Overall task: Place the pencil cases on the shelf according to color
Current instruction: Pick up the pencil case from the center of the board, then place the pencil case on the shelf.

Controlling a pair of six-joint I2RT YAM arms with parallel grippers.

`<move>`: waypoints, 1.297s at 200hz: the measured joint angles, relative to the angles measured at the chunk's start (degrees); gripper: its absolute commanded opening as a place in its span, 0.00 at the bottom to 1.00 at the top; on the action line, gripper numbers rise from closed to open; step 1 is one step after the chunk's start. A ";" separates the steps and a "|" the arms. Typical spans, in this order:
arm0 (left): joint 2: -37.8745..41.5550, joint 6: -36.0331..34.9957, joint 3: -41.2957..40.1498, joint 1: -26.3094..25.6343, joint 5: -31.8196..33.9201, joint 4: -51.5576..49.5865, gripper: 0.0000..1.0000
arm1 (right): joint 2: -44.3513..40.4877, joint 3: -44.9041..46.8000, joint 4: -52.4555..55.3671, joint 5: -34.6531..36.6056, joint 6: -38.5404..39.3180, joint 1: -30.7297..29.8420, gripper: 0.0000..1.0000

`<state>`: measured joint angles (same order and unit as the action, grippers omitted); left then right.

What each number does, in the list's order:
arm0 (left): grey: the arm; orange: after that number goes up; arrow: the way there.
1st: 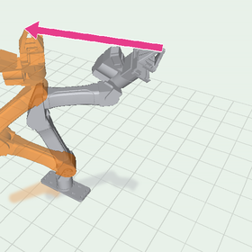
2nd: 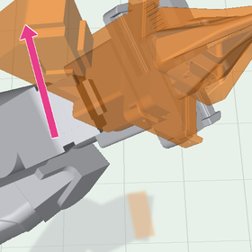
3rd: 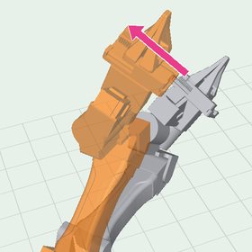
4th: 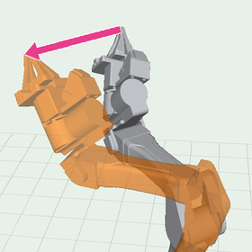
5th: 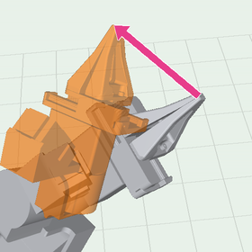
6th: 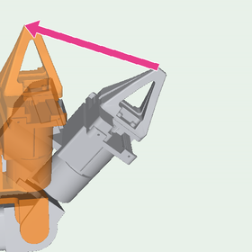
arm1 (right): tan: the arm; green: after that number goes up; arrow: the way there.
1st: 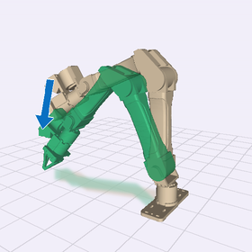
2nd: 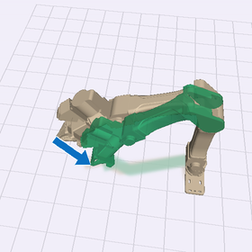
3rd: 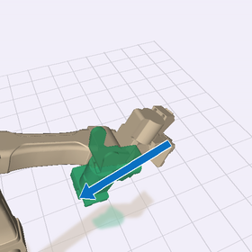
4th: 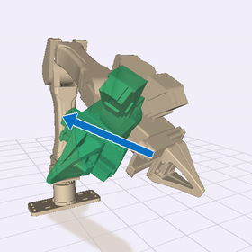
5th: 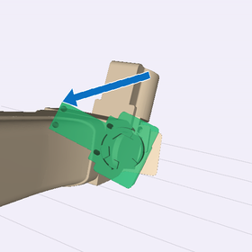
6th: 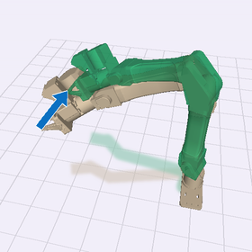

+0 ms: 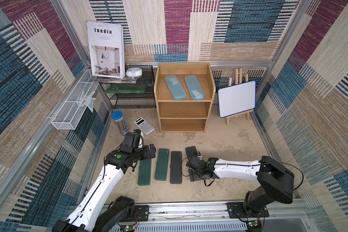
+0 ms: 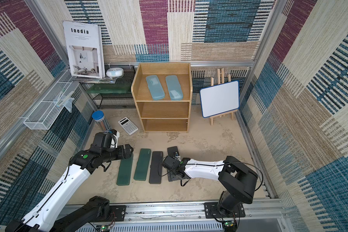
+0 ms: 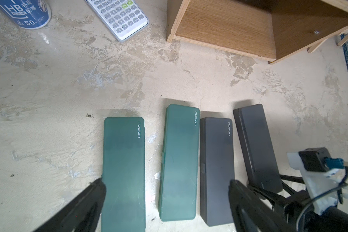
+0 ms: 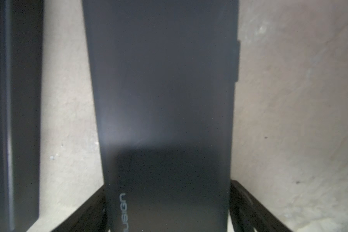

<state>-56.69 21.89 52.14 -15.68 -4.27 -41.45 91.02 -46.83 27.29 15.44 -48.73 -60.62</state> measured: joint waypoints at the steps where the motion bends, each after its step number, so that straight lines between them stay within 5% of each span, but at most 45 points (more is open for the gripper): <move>1: 0.00 0.00 0.00 0.00 0.00 0.00 1.00 | 0.00 0.04 -0.02 0.07 0.00 -0.04 0.81; 52: 0.28 0.00 0.00 0.00 -0.02 -0.02 1.00 | -3.32 1.84 0.22 0.81 -1.53 -1.29 0.58; 94: 0.28 0.20 0.00 0.00 -0.07 -0.11 1.00 | -10.73 0.11 4.42 1.77 -2.05 -1.81 0.52; 214: 0.28 0.20 0.00 -0.04 -0.22 -0.11 1.00 | -24.24 -7.98 13.73 10.34 -1.01 -1.81 0.54; 259: 0.26 0.17 0.00 0.02 -0.46 -0.11 1.00 | -20.06 -15.52 12.81 11.80 4.42 3.15 0.56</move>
<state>-56.42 22.06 52.14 -15.66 -4.73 -41.56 70.96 -62.35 40.10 27.24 -44.31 -57.47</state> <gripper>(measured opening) 0.996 0.735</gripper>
